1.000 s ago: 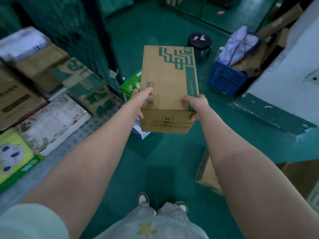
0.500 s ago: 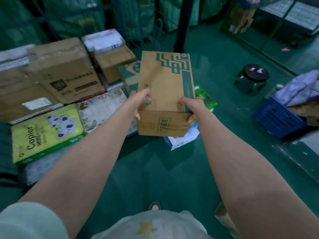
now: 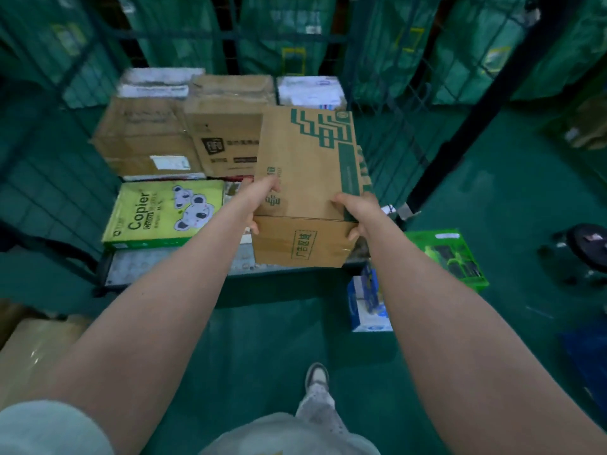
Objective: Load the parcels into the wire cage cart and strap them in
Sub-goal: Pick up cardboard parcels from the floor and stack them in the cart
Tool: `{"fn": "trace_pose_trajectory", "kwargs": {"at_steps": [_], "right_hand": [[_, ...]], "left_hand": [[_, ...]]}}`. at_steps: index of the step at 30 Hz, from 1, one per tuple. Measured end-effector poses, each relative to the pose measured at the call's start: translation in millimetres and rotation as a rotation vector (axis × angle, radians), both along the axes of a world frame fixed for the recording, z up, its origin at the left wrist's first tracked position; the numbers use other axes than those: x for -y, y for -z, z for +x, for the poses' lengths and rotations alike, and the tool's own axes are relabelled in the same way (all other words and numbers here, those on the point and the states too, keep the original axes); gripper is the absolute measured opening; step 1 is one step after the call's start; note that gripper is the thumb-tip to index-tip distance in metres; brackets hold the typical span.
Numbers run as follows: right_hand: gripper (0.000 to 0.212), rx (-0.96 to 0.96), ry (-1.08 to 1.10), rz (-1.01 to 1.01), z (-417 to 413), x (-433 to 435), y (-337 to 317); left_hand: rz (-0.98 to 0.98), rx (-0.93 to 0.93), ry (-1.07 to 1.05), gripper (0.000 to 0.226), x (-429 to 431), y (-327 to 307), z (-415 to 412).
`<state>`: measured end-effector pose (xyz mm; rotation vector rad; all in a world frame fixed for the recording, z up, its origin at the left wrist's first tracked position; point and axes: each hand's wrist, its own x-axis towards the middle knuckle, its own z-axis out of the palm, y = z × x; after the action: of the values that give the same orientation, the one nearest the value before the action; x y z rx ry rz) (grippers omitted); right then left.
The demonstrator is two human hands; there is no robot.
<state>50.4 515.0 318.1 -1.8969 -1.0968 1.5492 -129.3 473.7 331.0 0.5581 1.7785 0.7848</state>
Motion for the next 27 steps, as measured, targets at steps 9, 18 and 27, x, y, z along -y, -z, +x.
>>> {"fn": "trace_pose_trajectory", "kwargs": {"at_steps": [9, 18, 27], "right_hand": [[0.065, 0.012, -0.308, 0.005, -63, -51, -3], [0.065, 0.037, -0.514, 0.026, -111, -74, 5], [0.068, 0.043, -0.654, -0.028, -178, -80, 10]], "left_hand": [[0.014, -0.018, -0.270, 0.068, -5, 2, -48], [0.000, -0.065, -0.463, 0.061, 7, 8, -75], [-0.022, -0.038, -0.618, 0.066, 13, 21, -127]]}}
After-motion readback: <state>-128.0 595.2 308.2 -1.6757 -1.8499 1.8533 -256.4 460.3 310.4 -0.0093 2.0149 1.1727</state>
